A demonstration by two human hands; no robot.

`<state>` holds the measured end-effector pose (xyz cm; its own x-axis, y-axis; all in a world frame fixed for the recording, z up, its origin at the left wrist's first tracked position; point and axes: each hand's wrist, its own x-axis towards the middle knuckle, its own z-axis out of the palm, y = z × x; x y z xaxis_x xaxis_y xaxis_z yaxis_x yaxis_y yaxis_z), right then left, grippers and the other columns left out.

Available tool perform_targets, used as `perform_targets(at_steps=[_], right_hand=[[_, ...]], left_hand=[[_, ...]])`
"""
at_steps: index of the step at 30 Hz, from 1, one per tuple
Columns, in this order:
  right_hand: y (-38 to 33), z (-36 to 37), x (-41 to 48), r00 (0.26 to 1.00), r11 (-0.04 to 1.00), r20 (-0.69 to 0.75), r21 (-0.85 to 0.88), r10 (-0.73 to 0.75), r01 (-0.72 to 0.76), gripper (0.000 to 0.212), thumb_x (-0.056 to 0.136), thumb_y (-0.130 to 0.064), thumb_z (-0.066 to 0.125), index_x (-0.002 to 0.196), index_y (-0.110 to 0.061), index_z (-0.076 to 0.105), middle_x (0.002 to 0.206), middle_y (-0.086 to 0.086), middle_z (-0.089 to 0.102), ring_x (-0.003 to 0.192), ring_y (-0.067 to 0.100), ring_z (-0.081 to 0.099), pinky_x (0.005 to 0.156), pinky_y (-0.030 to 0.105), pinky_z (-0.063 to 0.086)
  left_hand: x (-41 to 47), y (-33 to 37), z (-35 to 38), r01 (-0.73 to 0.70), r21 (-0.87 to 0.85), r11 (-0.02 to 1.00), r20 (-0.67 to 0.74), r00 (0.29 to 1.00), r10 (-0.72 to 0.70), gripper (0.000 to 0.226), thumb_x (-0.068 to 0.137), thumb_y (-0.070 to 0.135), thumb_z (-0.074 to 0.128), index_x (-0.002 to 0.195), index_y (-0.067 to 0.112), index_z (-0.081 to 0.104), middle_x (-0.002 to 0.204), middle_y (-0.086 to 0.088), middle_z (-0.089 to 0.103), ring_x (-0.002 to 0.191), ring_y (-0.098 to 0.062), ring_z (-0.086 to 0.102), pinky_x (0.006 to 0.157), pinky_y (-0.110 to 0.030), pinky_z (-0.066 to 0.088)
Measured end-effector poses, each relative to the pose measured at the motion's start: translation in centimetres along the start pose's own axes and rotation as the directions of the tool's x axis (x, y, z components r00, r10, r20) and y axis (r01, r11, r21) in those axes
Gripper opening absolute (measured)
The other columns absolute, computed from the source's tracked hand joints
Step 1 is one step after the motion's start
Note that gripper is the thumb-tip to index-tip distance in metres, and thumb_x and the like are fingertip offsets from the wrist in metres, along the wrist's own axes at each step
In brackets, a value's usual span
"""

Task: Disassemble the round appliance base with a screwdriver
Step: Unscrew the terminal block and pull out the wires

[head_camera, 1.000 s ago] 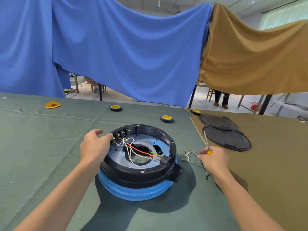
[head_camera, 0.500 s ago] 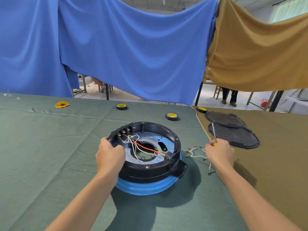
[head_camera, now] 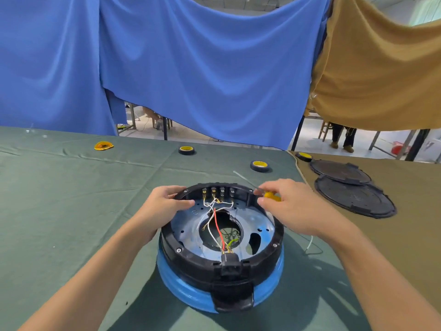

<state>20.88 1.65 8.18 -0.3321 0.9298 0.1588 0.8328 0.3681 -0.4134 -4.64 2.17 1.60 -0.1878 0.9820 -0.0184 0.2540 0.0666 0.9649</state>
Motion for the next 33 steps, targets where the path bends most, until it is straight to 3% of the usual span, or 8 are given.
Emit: perform_targets(at_steps=[3, 6, 10, 14, 17, 22, 28, 33], right_hand=[[-0.7, -0.4, -0.3, 0.994, 0.998, 0.110, -0.067, 0.000, 0.007, 0.027, 0.099, -0.027, 0.048, 0.122, -0.021, 0.061, 0.115, -0.005, 0.061, 0.098, 0.018, 0.054, 0.074, 0.026, 0.042], [-0.7, -0.2, 0.0, 0.999, 0.996, 0.052, -0.091, 0.010, -0.006, 0.023, 0.095, -0.025, 0.057, 0.112, -0.014, 0.066, 0.109, 0.006, 0.068, 0.097, 0.024, 0.060, 0.081, 0.039, 0.049], [-0.5, 0.9, 0.5, 1.000, 0.994, -0.017, -0.111, -0.013, 0.011, 0.013, 0.088, -0.031, 0.065, 0.098, -0.022, 0.067, 0.090, -0.006, 0.064, 0.091, 0.016, 0.054, 0.069, 0.027, 0.045], [-0.5, 1.9, 1.0, 0.996, 0.986, -0.081, -0.166, -0.039, 0.025, 0.011, 0.089, -0.035, 0.064, 0.088, -0.024, 0.066, 0.082, -0.005, 0.061, 0.082, 0.017, 0.051, 0.057, 0.023, 0.035], [-0.7, 2.5, 1.5, 0.983, 0.986, -0.160, -0.155, -0.087, 0.062, 0.016, 0.090, -0.036, 0.063, 0.094, -0.023, 0.071, 0.084, -0.005, 0.063, 0.085, 0.018, 0.051, 0.068, 0.030, 0.039], [-0.8, 3.0, 2.1, 0.979, 0.993, -0.175, -0.074, -0.100, 0.089, 0.017, 0.090, -0.032, 0.062, 0.099, -0.024, 0.075, 0.095, -0.004, 0.072, 0.092, 0.019, 0.059, 0.082, 0.037, 0.050], [0.0, 3.1, 1.9, 0.974, 0.994, -0.209, -0.075, -0.088, 0.074, 0.016, 0.090, -0.031, 0.062, 0.095, -0.025, 0.077, 0.091, -0.003, 0.073, 0.084, 0.018, 0.058, 0.071, 0.029, 0.044], [0.1, 3.4, 1.6, 0.970, 0.992, -0.216, -0.085, -0.109, 0.092, 0.017, 0.090, -0.030, 0.062, 0.093, -0.023, 0.077, 0.089, 0.000, 0.074, 0.082, 0.020, 0.060, 0.072, 0.032, 0.050]], left_hand=[[0.2, 0.6, 0.5, -0.054, 0.390, 0.919, -0.125, 0.986, 0.111, 0.028, 0.091, 0.038, 0.062, 0.082, 0.011, 0.064, 0.086, -0.010, 0.072, 0.090, -0.030, 0.066, 0.084, -0.042, 0.052], [0.0, 1.2, 1.3, -0.012, 0.547, 0.837, -0.156, 0.981, 0.116, 0.046, 0.092, 0.049, 0.052, 0.080, 0.005, 0.055, 0.074, -0.009, 0.060, 0.083, -0.034, 0.059, 0.066, -0.037, 0.043], [0.5, 0.8, 2.1, -0.014, 0.645, 0.764, -0.124, 0.985, 0.123, 0.039, 0.098, 0.047, 0.041, 0.090, 0.011, 0.053, 0.089, -0.010, 0.060, 0.088, -0.035, 0.056, 0.070, -0.037, 0.043], [1.4, 0.6, 1.4, -0.101, 0.606, 0.789, -0.061, 0.983, 0.173, 0.029, 0.103, 0.028, 0.034, 0.096, 0.008, 0.055, 0.094, -0.014, 0.060, 0.091, -0.039, 0.054, 0.076, -0.040, 0.045], [1.9, 0.4, 0.9, -0.143, 0.579, 0.803, -0.029, 0.980, 0.196, 0.028, 0.103, 0.019, 0.035, 0.112, 0.012, 0.060, 0.107, -0.012, 0.063, 0.101, -0.037, 0.054, 0.087, -0.042, 0.046], [2.7, 0.2, 0.5, -0.188, 0.556, 0.810, 0.033, 0.978, 0.204, 0.032, 0.103, 0.016, 0.038, 0.127, 0.021, 0.058, 0.115, -0.006, 0.063, 0.098, -0.025, 0.054, 0.078, -0.030, 0.042], [3.4, 0.0, 0.0, -0.285, 0.506, 0.814, 0.152, 0.959, 0.241, 0.028, 0.102, 0.015, 0.043, 0.119, 0.023, 0.064, 0.114, 0.000, 0.066, 0.107, -0.022, 0.057, 0.094, -0.037, 0.045], [3.2, -0.3, 0.1, -0.187, 0.208, 0.960, 0.134, 0.978, 0.162, 0.028, 0.101, 0.010, 0.046, 0.101, 0.030, 0.066, 0.096, 0.016, 0.069, 0.097, -0.011, 0.064, 0.093, -0.028, 0.048]])
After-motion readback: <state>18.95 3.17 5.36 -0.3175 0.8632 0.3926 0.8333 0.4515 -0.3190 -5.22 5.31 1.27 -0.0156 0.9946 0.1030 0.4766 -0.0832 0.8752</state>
